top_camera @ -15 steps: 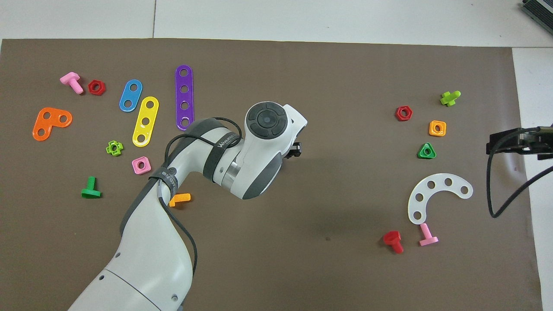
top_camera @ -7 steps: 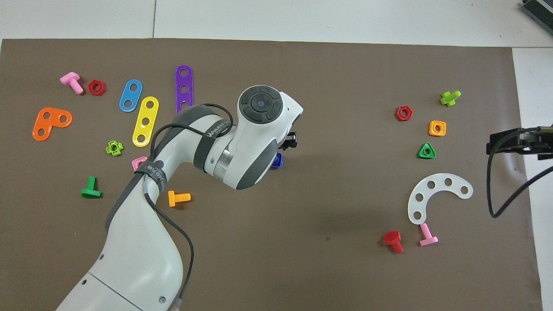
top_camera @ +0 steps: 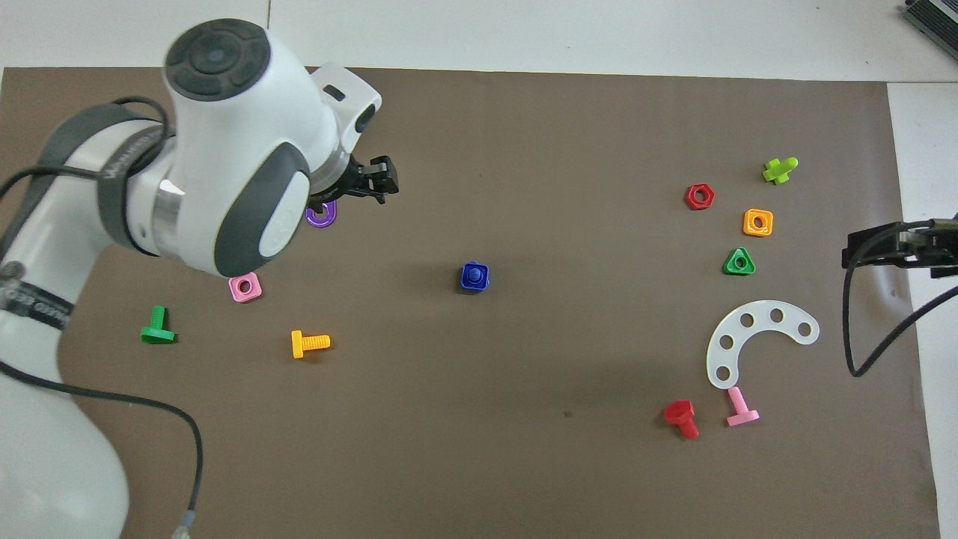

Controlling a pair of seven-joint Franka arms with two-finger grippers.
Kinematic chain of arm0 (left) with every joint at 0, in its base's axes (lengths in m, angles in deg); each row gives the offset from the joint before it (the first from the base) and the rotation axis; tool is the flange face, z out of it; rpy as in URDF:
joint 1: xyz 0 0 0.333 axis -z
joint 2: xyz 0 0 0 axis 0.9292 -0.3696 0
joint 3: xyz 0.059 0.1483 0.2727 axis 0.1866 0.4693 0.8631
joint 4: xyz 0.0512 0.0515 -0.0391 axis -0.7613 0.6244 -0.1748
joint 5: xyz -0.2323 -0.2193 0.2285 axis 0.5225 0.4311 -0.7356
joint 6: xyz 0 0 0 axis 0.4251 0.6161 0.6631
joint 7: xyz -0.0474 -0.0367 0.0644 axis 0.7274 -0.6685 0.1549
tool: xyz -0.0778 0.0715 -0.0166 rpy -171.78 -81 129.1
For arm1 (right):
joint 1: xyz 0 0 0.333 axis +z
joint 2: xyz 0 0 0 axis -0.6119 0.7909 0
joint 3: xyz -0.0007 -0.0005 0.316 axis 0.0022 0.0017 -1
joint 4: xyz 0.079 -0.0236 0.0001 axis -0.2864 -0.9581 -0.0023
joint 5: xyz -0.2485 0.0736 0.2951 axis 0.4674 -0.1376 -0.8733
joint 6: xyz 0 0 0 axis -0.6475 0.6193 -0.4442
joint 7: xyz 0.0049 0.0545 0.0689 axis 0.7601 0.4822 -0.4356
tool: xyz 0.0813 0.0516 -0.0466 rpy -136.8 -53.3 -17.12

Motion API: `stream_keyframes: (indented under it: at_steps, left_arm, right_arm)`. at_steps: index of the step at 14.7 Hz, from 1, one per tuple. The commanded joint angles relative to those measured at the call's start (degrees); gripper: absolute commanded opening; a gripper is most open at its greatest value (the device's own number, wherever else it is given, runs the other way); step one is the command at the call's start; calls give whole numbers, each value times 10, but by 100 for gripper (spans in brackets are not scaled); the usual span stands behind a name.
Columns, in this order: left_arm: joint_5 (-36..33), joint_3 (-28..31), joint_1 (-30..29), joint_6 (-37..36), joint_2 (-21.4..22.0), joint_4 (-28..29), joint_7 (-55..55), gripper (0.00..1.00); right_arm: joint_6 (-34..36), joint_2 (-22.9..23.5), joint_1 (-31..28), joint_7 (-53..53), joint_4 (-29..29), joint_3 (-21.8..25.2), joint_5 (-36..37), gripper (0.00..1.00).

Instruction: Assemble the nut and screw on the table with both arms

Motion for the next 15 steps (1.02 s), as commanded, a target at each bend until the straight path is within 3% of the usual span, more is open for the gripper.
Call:
stream_keyframes:
  at_steps: [1, 3, 6, 10, 13, 15]
  left_arm:
    - [-2, -5, -61, -63, 60, 30, -69, 90]
    - [-2, -5, -108, -92, 87, 33, -133, 100]
    - [-2, -5, -162, -123, 134, 54, -170, 100]
    - [-16, 0, -174, -130, 165, 70, -170, 100]
    - [-37, 0, -178, -175, 185, 80, -212, 100]
    - [-37, 0, -183, -170, 215, 120, -214, 100]
  right_arm:
    - [9, 3, 0, -18, 8, -1, -3, 100]
    - [9, 5, 2, -13, 14, -5, -4, 100]
    - [11, 4, 1, -11, 13, -6, -14, 100]
    - [14, 4, 1, -5, 13, -6, -16, 100]
    - [16, 4, 2, -4, 14, -6, -33, 100]
    - [21, 4, 2, -4, 14, -6, -30, 100]
